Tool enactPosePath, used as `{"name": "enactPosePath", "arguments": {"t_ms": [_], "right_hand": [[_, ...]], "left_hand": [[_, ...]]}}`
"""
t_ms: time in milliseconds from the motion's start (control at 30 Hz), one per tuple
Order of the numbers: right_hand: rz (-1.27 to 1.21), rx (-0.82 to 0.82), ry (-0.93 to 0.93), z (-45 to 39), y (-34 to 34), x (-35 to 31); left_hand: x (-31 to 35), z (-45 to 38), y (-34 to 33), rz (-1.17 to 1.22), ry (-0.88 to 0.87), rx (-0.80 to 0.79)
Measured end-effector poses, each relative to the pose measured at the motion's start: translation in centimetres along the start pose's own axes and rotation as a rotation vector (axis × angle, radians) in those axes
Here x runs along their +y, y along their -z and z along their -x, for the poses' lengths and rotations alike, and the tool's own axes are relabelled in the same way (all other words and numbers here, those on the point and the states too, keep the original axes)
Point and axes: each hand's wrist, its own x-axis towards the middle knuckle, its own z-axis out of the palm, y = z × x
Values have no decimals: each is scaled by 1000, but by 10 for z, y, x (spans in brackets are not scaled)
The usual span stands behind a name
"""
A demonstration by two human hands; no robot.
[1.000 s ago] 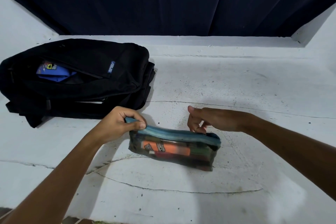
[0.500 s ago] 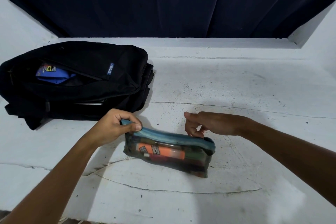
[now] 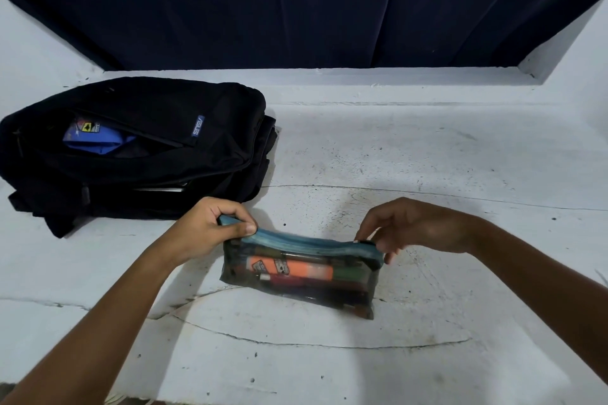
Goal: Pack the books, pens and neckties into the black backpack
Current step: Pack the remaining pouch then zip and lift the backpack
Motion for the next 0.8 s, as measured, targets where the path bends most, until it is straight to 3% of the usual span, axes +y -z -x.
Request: {"name": "enactPosePath", "arguments": {"t_ms": [333, 567, 800], "right_hand": [[27, 137, 89, 5, -13, 8], [-167, 168, 74, 7, -20, 6], [-238, 177, 28, 13, -22, -3]], "left_hand": [[54, -25, -19, -501, 73, -312], [70, -37, -78, -457, 57, -491], [64, -33, -88, -407, 7, -429]]}}
